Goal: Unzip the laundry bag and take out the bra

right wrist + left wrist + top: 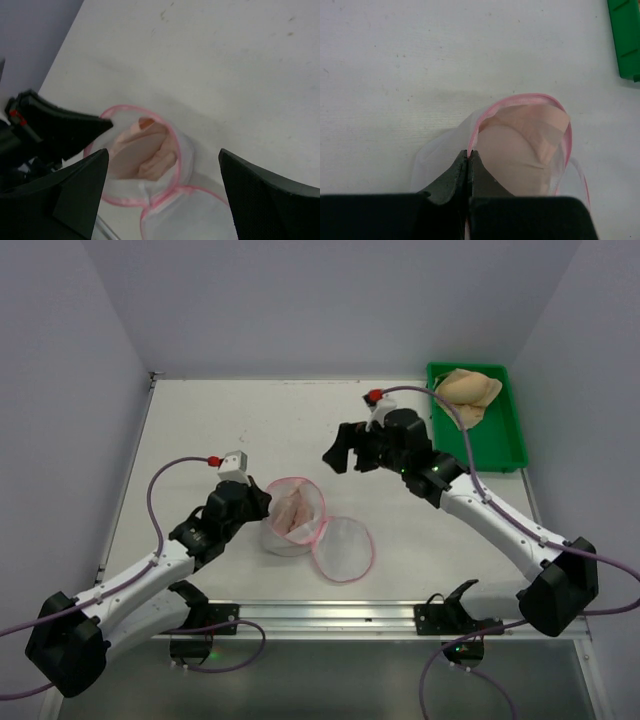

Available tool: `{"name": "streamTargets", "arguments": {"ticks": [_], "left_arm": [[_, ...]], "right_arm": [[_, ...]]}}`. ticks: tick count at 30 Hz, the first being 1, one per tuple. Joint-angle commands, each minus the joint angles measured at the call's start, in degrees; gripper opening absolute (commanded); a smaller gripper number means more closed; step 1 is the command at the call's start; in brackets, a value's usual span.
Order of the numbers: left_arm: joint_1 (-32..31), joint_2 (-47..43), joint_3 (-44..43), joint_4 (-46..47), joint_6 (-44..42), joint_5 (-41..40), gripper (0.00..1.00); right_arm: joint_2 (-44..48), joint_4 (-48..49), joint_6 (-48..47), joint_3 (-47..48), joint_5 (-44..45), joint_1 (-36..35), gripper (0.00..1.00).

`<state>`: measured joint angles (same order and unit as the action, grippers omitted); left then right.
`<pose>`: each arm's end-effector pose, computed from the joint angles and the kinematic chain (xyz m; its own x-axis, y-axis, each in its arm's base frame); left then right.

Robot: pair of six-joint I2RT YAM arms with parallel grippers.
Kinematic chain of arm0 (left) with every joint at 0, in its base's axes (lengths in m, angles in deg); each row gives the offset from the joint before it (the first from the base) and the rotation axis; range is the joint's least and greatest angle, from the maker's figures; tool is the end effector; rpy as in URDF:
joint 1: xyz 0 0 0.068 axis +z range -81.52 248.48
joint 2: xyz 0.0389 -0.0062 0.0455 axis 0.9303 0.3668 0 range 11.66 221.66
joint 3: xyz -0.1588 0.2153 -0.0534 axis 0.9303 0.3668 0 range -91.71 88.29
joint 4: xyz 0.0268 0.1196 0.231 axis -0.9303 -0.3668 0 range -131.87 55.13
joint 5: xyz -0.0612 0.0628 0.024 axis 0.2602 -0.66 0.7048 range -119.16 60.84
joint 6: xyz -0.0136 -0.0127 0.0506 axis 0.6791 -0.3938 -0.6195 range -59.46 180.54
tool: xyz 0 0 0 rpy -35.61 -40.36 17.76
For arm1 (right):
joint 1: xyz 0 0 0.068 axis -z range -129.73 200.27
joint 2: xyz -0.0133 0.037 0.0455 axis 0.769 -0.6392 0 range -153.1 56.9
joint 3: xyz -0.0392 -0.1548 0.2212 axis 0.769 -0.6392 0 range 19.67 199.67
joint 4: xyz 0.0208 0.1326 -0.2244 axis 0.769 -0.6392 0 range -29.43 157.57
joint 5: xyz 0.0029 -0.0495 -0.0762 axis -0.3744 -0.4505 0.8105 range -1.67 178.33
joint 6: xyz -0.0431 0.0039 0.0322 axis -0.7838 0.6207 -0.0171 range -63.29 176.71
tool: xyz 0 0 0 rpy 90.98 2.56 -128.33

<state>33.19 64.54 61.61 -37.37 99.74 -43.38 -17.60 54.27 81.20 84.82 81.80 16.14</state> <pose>0.1701 -0.1096 0.2175 -0.5468 -0.3637 -0.7542 0.0498 0.8850 -0.4629 0.2477 0.1728 0.3452 -0.5571 0.1198 -0.8217 -0.4542 0.7845 0.4223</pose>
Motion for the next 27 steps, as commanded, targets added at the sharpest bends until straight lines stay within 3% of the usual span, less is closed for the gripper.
{"name": "streamTargets", "arguments": {"ticks": [1, 9, 18, 27], "left_arm": [[0.22, -2.34, -0.84, -0.75, -0.44, -2.83, 0.00], [0.22, -3.40, 0.04, -1.54, 0.44, -2.40, 0.00], [0.22, -4.37, 1.80, -0.14, 2.02, -0.73, 0.00], [0.13, -3.93, 4.79, 6.97, 4.30, 4.63, 0.00]], "right_arm": [[-1.17, -1.12, 3.28, -2.30, 0.02, -9.10, 0.93], [-11.61, 1.97, 13.55, 0.84, 9.13, -22.28, 0.93], [-20.24, 8.11, 16.46, 2.71, 11.18, -23.44, 0.90], [-20.07, 15.06, 19.63, 0.07, 11.71, -23.44, 0.87]]}}
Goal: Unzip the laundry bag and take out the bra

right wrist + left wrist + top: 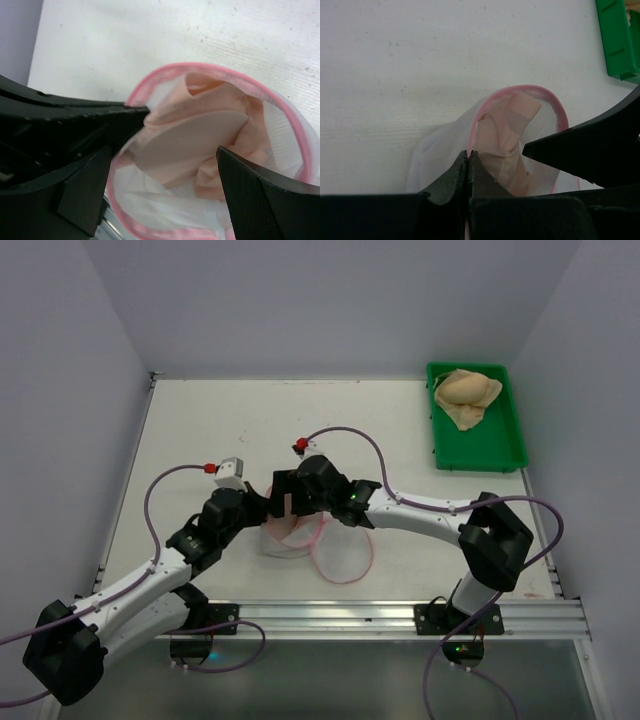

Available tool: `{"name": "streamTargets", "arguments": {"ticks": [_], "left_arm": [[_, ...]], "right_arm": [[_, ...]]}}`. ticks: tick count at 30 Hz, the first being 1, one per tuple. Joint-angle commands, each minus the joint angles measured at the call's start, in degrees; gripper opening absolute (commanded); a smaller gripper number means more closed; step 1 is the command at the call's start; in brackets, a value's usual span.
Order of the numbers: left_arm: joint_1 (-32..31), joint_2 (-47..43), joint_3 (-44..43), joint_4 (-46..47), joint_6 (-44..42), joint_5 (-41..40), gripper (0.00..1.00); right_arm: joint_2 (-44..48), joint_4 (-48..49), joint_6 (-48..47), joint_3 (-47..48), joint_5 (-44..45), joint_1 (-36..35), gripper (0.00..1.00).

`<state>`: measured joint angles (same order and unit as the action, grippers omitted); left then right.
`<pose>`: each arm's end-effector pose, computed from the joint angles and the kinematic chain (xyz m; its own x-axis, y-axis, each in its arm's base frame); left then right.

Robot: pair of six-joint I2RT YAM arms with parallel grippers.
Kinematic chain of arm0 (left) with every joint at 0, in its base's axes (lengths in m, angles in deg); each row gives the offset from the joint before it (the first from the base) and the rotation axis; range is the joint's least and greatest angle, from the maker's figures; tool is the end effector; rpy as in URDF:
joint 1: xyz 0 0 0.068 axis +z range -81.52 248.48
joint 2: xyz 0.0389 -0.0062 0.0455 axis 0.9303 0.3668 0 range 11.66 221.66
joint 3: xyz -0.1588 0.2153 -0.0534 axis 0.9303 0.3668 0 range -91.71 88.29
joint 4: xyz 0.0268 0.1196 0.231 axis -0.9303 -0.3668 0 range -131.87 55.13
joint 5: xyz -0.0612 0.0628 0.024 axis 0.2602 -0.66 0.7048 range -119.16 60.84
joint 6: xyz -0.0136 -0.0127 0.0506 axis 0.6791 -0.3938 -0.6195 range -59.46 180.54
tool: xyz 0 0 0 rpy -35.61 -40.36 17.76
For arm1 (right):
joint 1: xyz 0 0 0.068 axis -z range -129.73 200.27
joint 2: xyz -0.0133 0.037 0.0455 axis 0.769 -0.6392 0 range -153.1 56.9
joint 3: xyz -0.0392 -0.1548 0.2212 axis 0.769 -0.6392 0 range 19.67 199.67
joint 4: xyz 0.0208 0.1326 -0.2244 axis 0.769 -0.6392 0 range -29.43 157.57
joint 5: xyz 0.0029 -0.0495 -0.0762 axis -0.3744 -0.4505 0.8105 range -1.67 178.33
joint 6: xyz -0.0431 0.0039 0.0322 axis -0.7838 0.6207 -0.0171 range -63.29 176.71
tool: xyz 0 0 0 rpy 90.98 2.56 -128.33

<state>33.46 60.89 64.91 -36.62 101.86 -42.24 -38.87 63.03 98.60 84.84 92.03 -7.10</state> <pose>0.1607 -0.1027 0.2101 -0.5458 -0.4029 -0.7347 0.0458 0.8611 -0.5063 0.2056 0.3168 0.2401 -0.7731 0.0280 -0.6336 -0.3973 0.7574 0.5182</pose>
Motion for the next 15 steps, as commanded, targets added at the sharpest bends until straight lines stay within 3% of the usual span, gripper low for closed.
{"name": "streamTargets", "arguments": {"ticks": [1, 8, 11, 12, 15], "left_arm": [[-0.04, -0.28, 1.75, 7.11, 2.45, 4.11, 0.00], [-0.04, 0.69, 2.55, 9.05, 3.77, 6.93, 0.00], [-0.13, -0.27, 3.07, 9.06, 3.94, 6.58, 0.00], [-0.04, -0.63, 3.16, 8.71, 4.03, 6.40, 0.00], [-0.13, -1.68, 3.34, 8.09, 4.03, 5.79, 0.00]], "right_arm": [[1.11, 6.12, 2.58, 0.05, 1.48, -0.20, 0.87], [-0.74, 6.38, 5.57, -1.36, 2.36, 0.32, 0.83], [-1.00, 6.38, 6.71, -2.58, 2.89, 1.28, 0.71], [-1.00, 6.38, 7.15, -3.46, 2.71, 1.55, 0.59], [-0.91, 5.86, 7.94, -4.52, 2.97, 2.61, 0.39]]}}
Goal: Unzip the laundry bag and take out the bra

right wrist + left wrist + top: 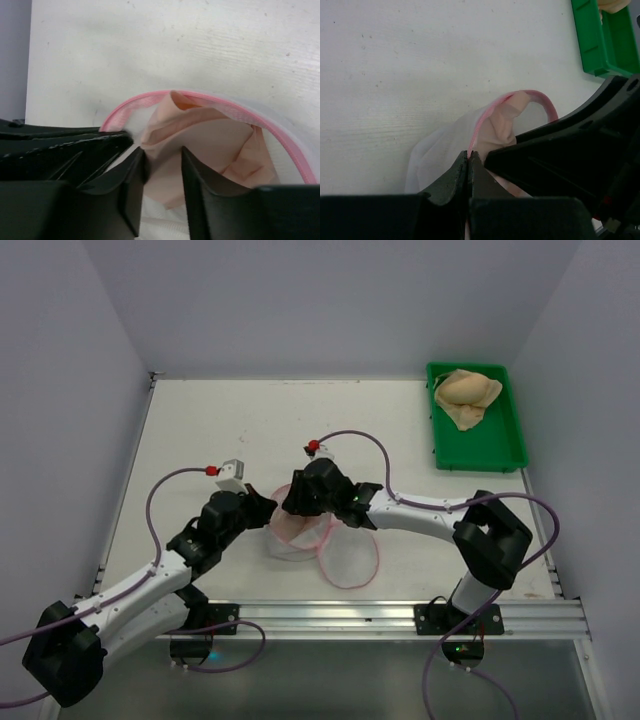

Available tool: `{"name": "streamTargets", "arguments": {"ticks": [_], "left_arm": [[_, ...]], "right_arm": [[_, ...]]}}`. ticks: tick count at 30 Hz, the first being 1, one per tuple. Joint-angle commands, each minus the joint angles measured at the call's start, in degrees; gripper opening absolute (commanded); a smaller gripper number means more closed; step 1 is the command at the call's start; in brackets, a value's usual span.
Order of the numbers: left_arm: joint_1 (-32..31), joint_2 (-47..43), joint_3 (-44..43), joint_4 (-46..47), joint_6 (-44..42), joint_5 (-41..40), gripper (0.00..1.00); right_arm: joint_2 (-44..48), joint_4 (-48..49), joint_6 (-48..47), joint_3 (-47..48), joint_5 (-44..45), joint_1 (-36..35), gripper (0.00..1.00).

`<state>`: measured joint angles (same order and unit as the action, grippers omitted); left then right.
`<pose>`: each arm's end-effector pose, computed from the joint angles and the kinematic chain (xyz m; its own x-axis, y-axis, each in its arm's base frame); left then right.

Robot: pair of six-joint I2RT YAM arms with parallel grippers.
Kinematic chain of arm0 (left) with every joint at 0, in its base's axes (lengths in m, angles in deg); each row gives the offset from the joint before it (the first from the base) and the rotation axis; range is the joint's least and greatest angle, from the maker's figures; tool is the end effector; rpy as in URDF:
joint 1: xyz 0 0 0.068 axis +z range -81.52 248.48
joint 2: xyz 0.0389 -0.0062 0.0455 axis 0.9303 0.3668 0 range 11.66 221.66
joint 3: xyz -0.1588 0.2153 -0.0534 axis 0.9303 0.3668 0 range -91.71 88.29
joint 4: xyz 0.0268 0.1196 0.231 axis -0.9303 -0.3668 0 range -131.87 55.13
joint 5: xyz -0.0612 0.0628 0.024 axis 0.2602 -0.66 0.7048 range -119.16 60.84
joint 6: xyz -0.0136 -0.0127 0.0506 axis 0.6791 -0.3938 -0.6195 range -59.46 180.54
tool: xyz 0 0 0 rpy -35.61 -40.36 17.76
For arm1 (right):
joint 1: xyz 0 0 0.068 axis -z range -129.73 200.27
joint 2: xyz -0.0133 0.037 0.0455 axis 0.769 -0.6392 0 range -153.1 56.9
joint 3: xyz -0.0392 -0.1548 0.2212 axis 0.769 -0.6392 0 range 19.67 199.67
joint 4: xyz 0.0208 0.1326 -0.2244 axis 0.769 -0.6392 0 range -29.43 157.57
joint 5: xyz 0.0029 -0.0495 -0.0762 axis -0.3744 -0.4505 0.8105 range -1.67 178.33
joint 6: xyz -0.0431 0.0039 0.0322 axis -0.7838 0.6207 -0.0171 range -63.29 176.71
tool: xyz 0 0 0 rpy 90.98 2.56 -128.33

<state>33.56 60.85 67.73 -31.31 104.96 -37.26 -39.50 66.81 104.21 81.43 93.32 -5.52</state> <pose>0.1589 -0.1047 0.2022 -0.5718 -0.4460 -0.6886 0.0867 0.8018 -0.5913 0.2131 0.3079 0.2225 -0.7980 0.1325 -0.5879 -0.2896 0.7713 0.5668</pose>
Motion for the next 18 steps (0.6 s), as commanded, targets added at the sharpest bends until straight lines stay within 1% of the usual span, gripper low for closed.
{"name": "streamTargets", "arguments": {"ticks": [1, 3, 4, 6, 8, 9, 10, 11, 12, 15, 18], "left_arm": [[-0.15, -1.81, 0.60, 2.60, 0.93, 0.37, 0.00], [-0.15, -1.99, 0.61, 1.99, 0.93, -0.07, 0.00], [-0.24, -1.99, 0.52, 1.55, 0.93, -0.86, 0.00], [-0.15, -1.64, 0.25, 0.06, 1.01, -1.74, 0.00], [-0.15, -1.29, -0.18, -0.82, 1.10, -3.24, 0.00], [-0.15, -1.11, -0.36, -1.61, 1.10, -3.76, 0.00], [-0.24, -1.03, -0.45, -2.05, 1.19, -4.72, 0.00], [-0.24, -0.68, -0.88, -2.41, 1.19, -5.17, 0.00], [-0.15, -0.50, -1.15, -3.11, 1.28, -5.61, 0.00], [-0.24, 0.73, -1.85, -3.46, 1.02, -6.23, 0.00], [-0.15, 2.14, -1.86, -3.46, 1.19, -6.14, 0.00]], "right_arm": [[-0.37, 1.81, 2.41, -1.20, 1.51, 1.29, 0.33], [-0.02, 0.93, 2.59, -1.46, 0.90, 1.82, 0.21], [0.51, 0.93, 2.33, -1.72, 0.81, 1.91, 0.09], [3.31, 0.93, 1.10, -2.25, -0.24, 2.00, 0.01], [6.03, 0.93, -0.91, -2.26, -1.73, 2.00, 0.00], [9.18, 0.93, -1.88, -2.17, -4.09, 2.00, 0.00], [10.95, 0.93, -2.67, -2.17, -4.64, 2.00, 0.00], [12.97, -0.81, -4.16, -2.08, -4.73, 1.91, 0.00], [17.17, -0.57, -5.31, -2.51, -6.91, 2.00, 0.00], [24.21, -0.56, -10.05, -1.47, -9.82, 2.09, 0.00], [28.36, -2.14, -11.38, 0.37, -12.28, 4.19, 0.00]]}}
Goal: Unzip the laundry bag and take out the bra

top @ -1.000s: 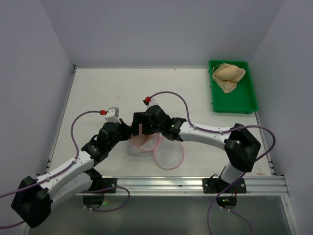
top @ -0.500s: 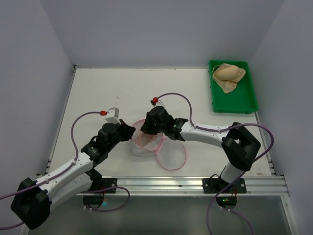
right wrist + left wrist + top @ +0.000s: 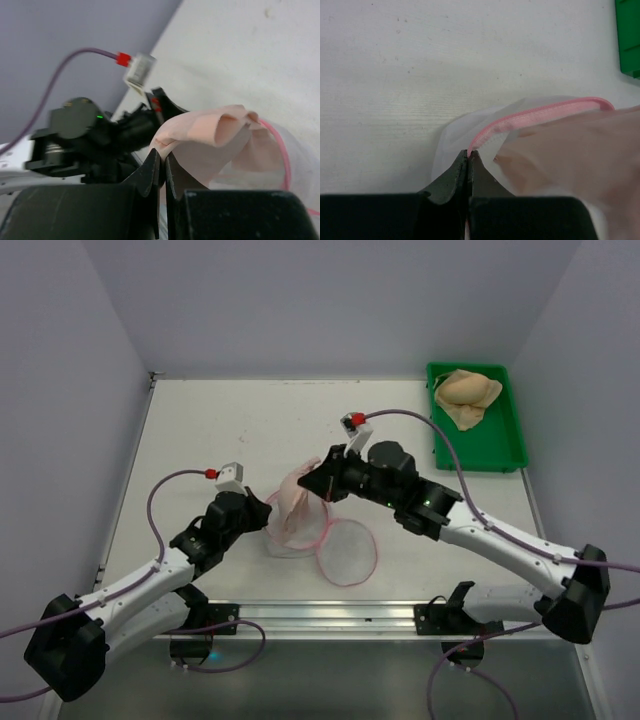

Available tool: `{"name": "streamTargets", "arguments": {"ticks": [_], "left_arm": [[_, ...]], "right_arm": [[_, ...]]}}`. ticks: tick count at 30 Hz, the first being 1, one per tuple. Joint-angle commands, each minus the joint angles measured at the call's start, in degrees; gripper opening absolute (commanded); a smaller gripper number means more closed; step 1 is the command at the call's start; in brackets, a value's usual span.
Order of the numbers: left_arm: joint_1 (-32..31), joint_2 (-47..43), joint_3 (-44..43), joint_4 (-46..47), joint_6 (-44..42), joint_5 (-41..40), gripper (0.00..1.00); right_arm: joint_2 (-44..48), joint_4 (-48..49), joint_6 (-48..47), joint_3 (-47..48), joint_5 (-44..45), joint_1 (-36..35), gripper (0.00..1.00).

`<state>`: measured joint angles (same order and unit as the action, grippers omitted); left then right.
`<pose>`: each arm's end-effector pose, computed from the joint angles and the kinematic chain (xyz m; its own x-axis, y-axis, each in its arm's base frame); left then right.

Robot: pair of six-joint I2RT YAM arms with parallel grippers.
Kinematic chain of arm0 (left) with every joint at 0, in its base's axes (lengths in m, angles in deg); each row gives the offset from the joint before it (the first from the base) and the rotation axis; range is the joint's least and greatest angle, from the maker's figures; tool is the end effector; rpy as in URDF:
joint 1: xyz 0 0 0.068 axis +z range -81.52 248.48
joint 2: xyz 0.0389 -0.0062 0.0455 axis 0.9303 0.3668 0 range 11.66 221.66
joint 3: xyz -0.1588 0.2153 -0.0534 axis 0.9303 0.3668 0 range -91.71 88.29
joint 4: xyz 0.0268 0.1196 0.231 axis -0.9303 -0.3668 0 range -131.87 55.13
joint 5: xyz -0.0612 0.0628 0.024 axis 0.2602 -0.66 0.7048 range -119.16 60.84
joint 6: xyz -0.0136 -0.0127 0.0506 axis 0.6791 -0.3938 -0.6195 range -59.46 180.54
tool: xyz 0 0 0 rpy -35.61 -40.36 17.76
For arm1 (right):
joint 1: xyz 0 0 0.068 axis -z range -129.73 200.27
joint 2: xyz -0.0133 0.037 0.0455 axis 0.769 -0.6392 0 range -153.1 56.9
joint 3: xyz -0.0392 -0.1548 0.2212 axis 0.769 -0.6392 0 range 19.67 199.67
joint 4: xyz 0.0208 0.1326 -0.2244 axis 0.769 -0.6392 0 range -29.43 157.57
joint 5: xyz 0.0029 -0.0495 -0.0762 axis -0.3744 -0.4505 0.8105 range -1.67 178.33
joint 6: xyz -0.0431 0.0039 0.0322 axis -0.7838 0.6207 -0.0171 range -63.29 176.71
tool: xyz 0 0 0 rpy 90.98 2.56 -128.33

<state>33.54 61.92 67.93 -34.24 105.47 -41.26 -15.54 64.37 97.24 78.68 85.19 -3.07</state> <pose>0.1588 -0.1017 0.1931 -0.5736 -0.4417 -0.6898 0.0072 0.8394 -0.5434 0.1762 0.2399 0.3354 -0.6707 0.1855 -0.7182 -0.5216 0.5704 0.6345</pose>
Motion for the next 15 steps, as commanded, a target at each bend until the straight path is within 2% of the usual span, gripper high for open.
{"name": "streamTargets", "arguments": {"ticks": [1, 9, 13, 15], "left_arm": [[-0.22, 1.33, -2.14, -1.49, 0.69, -2.14, 0.00], [-0.13, 1.60, -2.05, -4.57, 0.78, -4.25, 0.00], [-0.13, 2.03, -2.14, -4.75, 0.43, -4.60, 0.00], [-0.22, 2.12, -1.97, -4.93, 0.34, -4.60, 0.00]], "right_arm": [[7.38, 0.21, -4.41, 3.22, -4.59, 2.53, 0.00], [15.93, -1.54, -7.92, 8.57, -4.87, 17.65, 0.00], [16.81, -2.95, -11.79, 10.52, 5.57, 25.54, 0.00], [15.59, -2.34, -14.25, 10.95, 14.01, 28.45, 0.00]]}}
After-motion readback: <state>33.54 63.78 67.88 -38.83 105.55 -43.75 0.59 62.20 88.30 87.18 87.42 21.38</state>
